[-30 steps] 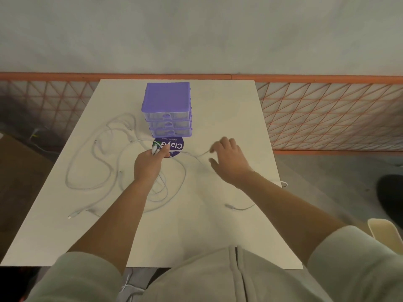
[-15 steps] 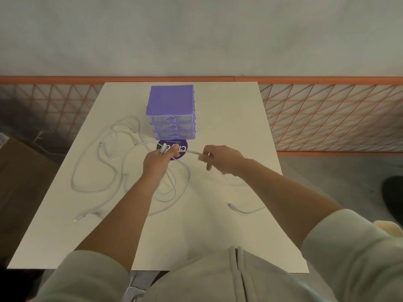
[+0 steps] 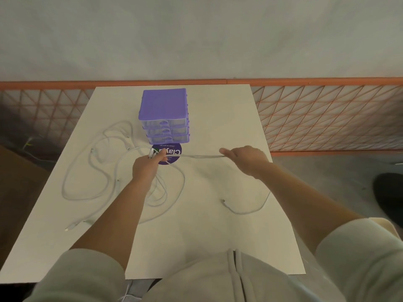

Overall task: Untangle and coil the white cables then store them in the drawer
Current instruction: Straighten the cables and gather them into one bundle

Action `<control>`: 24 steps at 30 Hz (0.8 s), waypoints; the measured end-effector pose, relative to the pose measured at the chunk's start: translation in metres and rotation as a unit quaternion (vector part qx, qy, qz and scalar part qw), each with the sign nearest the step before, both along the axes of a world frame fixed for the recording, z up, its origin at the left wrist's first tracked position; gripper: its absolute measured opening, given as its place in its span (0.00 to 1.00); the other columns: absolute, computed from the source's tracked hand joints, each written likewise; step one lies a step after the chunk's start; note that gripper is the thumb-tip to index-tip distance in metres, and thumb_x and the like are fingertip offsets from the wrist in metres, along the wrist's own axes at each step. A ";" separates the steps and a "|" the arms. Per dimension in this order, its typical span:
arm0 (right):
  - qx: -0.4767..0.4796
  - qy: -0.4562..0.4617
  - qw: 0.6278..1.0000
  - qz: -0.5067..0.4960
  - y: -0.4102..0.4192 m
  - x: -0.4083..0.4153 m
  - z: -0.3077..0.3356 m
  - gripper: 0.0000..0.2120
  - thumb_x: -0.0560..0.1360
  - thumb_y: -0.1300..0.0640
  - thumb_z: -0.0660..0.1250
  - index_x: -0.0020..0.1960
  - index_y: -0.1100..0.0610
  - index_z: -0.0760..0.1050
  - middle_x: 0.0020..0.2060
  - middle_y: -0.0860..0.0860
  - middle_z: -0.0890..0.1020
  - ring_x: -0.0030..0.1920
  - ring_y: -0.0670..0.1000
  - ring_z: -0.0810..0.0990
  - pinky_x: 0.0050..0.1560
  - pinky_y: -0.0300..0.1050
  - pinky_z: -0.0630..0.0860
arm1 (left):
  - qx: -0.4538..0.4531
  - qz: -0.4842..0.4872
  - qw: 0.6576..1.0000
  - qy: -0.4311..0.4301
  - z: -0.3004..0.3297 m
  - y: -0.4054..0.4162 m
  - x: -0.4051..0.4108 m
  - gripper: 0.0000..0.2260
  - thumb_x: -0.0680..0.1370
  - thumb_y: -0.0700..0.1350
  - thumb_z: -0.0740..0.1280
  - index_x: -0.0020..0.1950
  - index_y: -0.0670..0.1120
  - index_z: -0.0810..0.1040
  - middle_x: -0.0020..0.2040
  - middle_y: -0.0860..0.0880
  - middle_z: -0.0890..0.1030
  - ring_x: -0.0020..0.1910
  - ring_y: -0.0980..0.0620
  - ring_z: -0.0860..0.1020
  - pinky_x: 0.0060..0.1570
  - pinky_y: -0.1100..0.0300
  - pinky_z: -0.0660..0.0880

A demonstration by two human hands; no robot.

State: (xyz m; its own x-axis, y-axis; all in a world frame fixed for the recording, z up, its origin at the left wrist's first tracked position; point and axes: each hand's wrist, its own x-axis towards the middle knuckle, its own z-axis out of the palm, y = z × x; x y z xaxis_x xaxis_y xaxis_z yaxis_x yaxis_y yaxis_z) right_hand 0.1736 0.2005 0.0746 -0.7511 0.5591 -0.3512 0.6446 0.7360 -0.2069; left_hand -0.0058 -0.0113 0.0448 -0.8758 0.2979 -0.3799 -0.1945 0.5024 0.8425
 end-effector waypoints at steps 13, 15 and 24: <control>0.046 0.040 0.998 0.016 0.030 0.035 -0.029 0.23 0.81 0.38 0.46 0.55 0.53 0.70 0.51 0.50 0.76 0.55 0.55 0.72 0.49 0.49 0.68 | -0.016 0.035 0.999 -0.008 -0.010 -0.019 -0.016 0.15 0.74 0.61 0.70 0.42 0.50 0.84 0.35 0.48 0.69 0.32 0.53 0.65 0.35 0.57 0.63; 0.086 0.026 0.996 0.017 0.031 0.039 -0.034 0.23 0.82 0.38 0.45 0.56 0.52 0.71 0.53 0.50 0.75 0.58 0.57 0.69 0.57 0.51 0.65 | -0.013 0.027 0.999 -0.010 -0.012 -0.020 -0.015 0.15 0.74 0.61 0.70 0.41 0.50 0.84 0.36 0.48 0.68 0.32 0.53 0.65 0.34 0.58 0.63; 0.049 0.118 0.990 -0.053 0.037 0.046 -0.033 0.24 0.78 0.34 0.56 0.47 0.53 0.78 0.52 0.50 0.77 0.55 0.56 0.73 0.51 0.48 0.70 | -0.015 0.025 1.000 0.000 -0.014 -0.018 -0.009 0.15 0.75 0.59 0.70 0.44 0.48 0.84 0.34 0.49 0.71 0.33 0.53 0.67 0.38 0.57 0.65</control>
State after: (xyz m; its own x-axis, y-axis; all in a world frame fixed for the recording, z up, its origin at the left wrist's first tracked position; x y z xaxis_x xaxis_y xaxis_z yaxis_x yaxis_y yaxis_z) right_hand 0.2199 0.2375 0.0413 -0.7411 0.6618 -0.1131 0.6615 0.6909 -0.2917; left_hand -0.0147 -0.0289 0.0309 -0.8896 0.2420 -0.3874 -0.2199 0.5164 0.8276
